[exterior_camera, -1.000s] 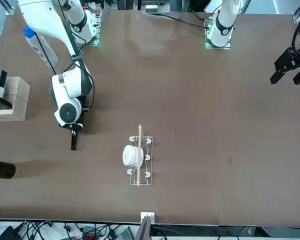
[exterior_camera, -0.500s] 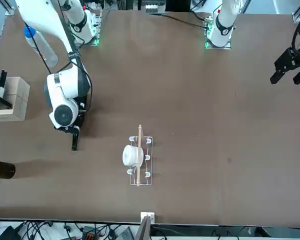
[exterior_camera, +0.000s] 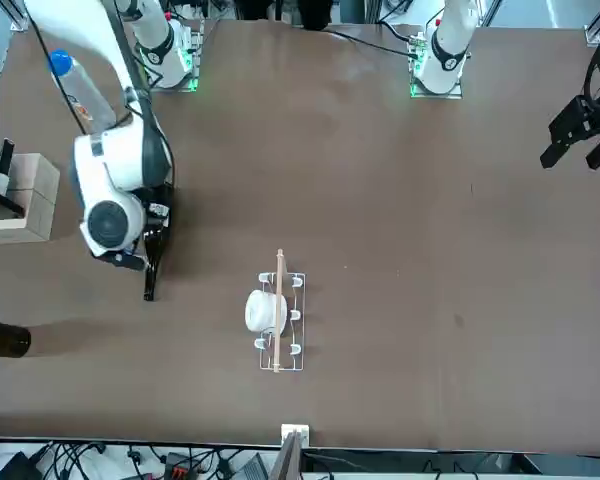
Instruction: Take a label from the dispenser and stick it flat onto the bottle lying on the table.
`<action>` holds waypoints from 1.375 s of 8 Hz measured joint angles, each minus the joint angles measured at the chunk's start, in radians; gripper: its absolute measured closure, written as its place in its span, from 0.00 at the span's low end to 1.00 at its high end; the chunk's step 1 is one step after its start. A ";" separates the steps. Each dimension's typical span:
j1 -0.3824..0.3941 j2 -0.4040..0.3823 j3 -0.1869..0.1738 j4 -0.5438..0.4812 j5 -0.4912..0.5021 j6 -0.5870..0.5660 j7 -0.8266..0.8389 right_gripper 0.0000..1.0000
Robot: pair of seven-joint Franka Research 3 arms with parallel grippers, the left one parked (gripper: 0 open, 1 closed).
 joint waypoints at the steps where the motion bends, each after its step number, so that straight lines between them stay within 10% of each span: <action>1: -0.020 -0.041 -0.002 0.002 0.000 -0.003 -0.002 0.00; 11: -0.284 -0.266 -0.006 0.224 0.237 -0.170 -0.375 0.00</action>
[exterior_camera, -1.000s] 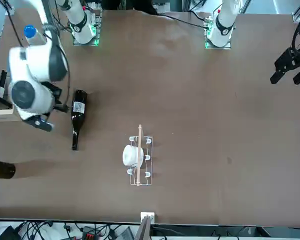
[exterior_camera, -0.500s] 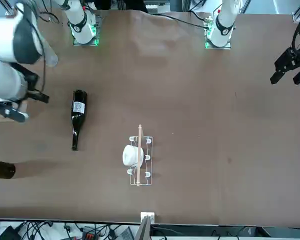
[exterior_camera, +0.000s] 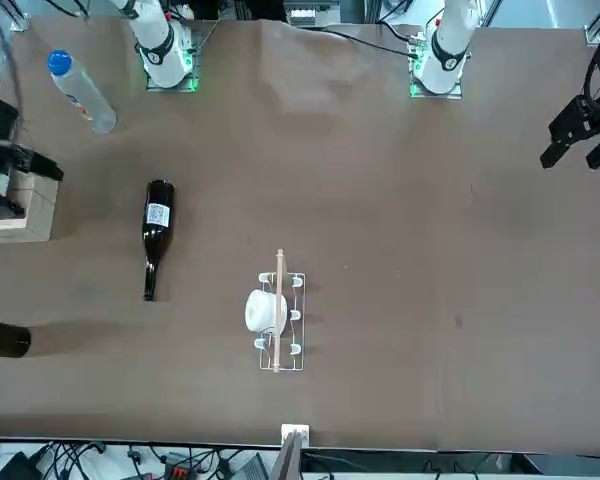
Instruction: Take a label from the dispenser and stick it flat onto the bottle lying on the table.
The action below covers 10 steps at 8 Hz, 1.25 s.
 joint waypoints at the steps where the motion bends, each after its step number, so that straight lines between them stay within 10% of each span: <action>1: -0.020 -0.023 0.008 -0.002 0.024 0.014 -0.010 0.00; 7: -0.059 -0.197 0.131 -0.201 0.004 0.086 -0.062 0.00; 10: -0.061 -0.257 0.134 -0.255 0.004 0.100 -0.075 0.00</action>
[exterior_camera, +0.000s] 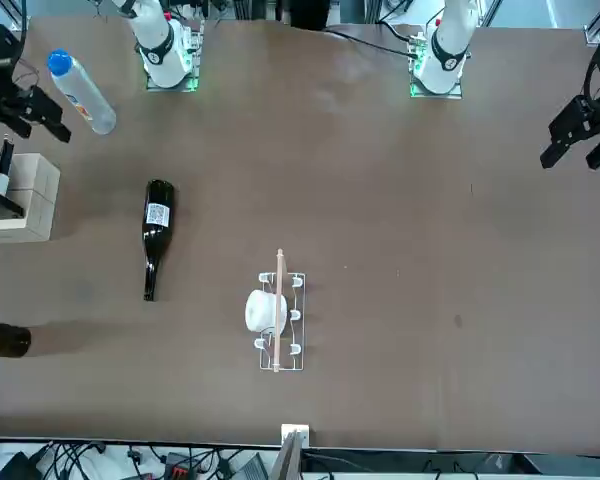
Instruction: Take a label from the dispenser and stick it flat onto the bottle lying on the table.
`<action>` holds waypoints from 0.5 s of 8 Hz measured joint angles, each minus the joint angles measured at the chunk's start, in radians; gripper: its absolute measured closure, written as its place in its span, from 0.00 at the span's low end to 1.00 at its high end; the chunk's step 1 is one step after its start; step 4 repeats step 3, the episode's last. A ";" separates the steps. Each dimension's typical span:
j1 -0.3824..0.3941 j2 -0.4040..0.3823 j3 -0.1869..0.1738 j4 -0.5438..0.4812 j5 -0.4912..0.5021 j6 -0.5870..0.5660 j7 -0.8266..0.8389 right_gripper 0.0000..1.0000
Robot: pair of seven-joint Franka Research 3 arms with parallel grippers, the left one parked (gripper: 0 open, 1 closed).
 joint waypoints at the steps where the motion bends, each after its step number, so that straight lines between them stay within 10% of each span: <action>1: -0.002 -0.003 -0.010 -0.002 0.000 -0.002 -0.013 0.00; 4: -0.002 -0.004 -0.033 -0.003 0.000 -0.007 -0.048 0.00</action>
